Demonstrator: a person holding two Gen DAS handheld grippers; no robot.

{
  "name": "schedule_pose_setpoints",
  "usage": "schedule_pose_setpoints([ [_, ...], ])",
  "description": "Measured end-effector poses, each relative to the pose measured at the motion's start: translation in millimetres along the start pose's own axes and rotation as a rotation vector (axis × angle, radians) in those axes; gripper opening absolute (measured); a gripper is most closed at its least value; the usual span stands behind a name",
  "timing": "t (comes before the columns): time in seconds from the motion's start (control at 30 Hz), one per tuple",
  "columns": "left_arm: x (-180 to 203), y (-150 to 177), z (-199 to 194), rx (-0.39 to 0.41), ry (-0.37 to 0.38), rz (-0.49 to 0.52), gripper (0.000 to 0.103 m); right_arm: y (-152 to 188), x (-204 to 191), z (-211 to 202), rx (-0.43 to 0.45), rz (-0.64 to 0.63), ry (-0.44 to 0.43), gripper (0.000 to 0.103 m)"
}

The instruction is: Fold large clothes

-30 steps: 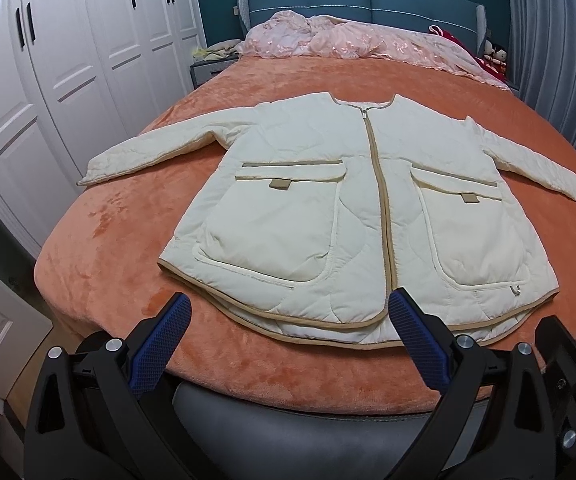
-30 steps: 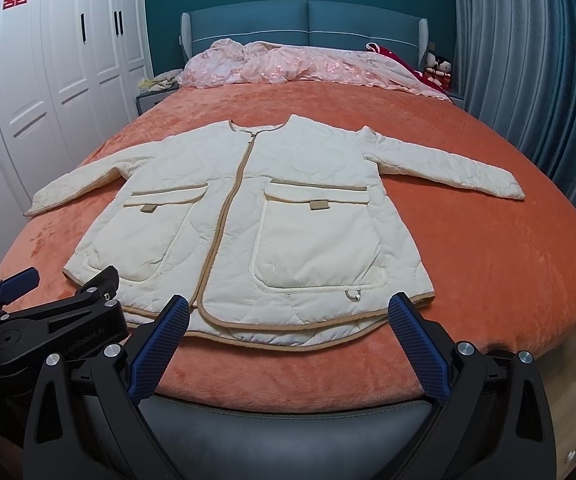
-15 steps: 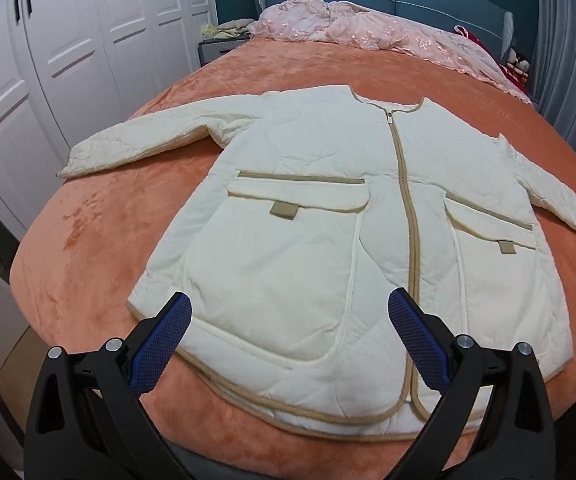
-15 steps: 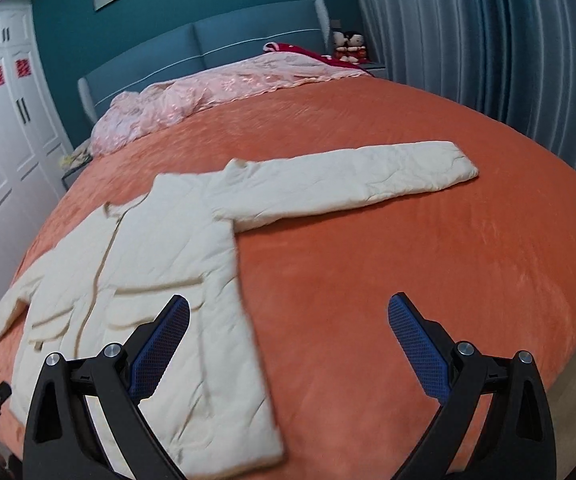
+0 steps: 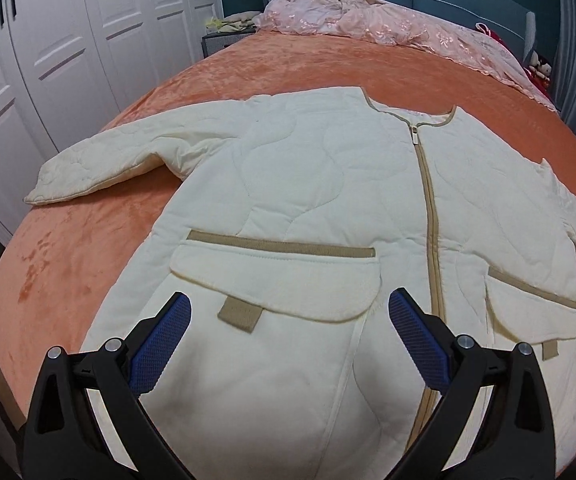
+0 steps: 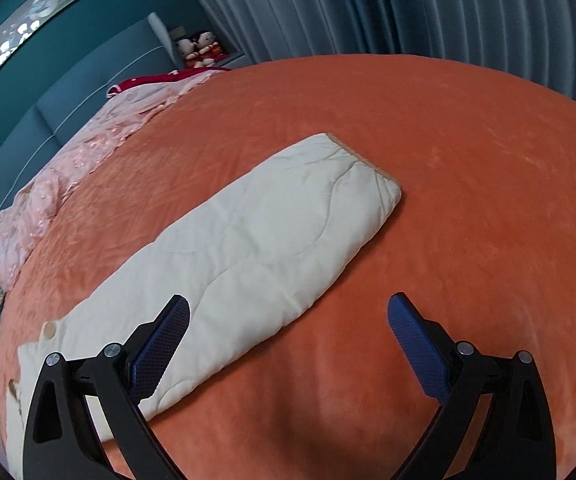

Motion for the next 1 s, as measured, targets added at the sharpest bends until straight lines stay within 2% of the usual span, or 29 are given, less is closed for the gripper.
schedule_pose_setpoints([
  [0.1,5,-4,12,-0.012,-0.02,0.002,0.097,-6,14,24,-0.005,0.043,0.013,0.088],
  [0.2,5,-7,22,-0.017,-0.039,0.004,0.097,-11,17,35,0.022,0.073,0.009,0.065],
  [0.27,4,-8,27,-0.021,-0.051,0.001,0.097,-16,9,38,0.023,0.081,-0.015,0.023],
  [0.3,3,-10,30,-0.022,-0.054,-0.001,0.097,-20,4,41,0.021,0.084,-0.031,0.016],
  [0.37,0,-12,35,-0.026,-0.06,-0.008,0.097,-30,-20,37,0.038,0.071,-0.095,0.013],
  [0.43,-4,-14,38,-0.031,-0.058,-0.022,0.097,-40,-63,25,0.059,-0.012,-0.164,0.012],
  [0.53,-10,-17,39,-0.023,-0.057,-0.038,0.097,-38,-156,-1,0.066,-0.211,-0.286,0.011],
  [0.6,-15,-18,39,-0.021,-0.059,-0.051,0.097,-22,-225,-20,0.054,-0.342,-0.393,0.011],
  [0.7,-27,-19,40,-0.029,-0.054,-0.087,0.097,29,-328,-47,-0.003,-0.526,-0.557,0.011],
  [0.8,-39,-19,42,-0.033,-0.05,-0.108,0.097,97,-410,-64,-0.089,-0.652,-0.703,0.011],
  [0.9,-53,-20,43,-0.033,-0.044,-0.128,0.097,169,-467,-69,-0.182,-0.734,-0.804,0.011],
  [1.0,-67,-22,47,-0.045,-0.016,-0.156,0.097,241,-502,-64,-0.272,-0.796,-0.848,0.011],
])
Point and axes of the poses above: each gripper's, at about its wrist camera, not at the fingertips, and z roughly the way its jaws point, x to its right, y to its underside, the point moved 8 cm from there along z, roughly the way its jaws point, and after that the axes turned 14 degrees about -y, right-handed, at the moved point
